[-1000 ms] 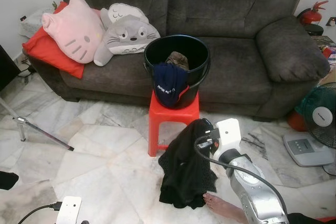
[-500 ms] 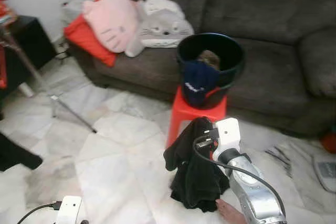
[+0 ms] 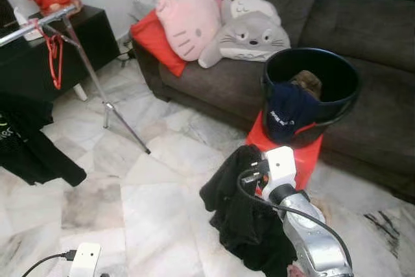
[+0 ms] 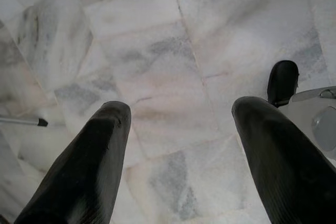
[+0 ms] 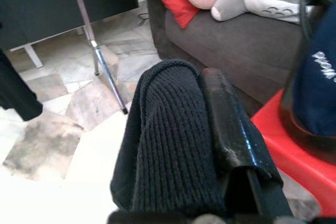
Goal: Hang hanger
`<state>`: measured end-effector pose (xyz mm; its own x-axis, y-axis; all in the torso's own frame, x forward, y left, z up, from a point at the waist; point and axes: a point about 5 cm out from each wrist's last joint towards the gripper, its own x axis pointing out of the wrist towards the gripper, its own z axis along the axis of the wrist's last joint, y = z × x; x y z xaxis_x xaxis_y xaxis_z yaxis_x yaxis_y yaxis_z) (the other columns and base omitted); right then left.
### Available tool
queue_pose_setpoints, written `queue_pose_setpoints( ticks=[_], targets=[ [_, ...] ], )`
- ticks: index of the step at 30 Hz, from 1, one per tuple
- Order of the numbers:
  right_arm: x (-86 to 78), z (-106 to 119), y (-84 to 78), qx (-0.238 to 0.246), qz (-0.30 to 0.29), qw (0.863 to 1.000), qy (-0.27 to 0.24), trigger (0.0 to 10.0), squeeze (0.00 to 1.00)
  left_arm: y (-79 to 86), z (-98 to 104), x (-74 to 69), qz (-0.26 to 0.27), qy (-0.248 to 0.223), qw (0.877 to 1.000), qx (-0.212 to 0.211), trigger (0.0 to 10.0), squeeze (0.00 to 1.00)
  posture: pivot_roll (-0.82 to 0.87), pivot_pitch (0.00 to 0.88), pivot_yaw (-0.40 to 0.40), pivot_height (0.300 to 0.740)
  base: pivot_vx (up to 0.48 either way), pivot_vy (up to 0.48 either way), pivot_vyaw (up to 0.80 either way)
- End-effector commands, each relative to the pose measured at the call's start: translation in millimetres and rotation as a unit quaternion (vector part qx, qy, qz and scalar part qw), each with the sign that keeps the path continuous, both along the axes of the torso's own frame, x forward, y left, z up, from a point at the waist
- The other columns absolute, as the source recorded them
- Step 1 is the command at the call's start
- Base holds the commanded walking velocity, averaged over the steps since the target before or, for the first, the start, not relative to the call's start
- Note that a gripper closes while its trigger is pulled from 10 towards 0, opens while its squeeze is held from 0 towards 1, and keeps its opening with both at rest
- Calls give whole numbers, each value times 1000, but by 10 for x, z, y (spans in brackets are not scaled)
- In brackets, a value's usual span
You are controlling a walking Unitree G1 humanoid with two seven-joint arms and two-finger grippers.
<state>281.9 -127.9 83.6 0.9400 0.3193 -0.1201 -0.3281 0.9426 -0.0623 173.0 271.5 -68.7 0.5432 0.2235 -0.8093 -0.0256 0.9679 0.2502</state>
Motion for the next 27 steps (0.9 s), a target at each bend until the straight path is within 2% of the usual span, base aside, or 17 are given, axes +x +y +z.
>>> queue_pose_setpoints(
  ticks=[1,27],
  targets=[
    [25,63,53,-3,11,1000,-20,10000,0,33,-8,-42,-2,7,1000,8,10000,0,-118,38,46,740,0,0,800],
    [43,70,50,-8,9,1000,-25,10000,0,38,5,-18,-2,4,1000,9,10000,0,-125,64,57,740,0,0,800]
  ],
)
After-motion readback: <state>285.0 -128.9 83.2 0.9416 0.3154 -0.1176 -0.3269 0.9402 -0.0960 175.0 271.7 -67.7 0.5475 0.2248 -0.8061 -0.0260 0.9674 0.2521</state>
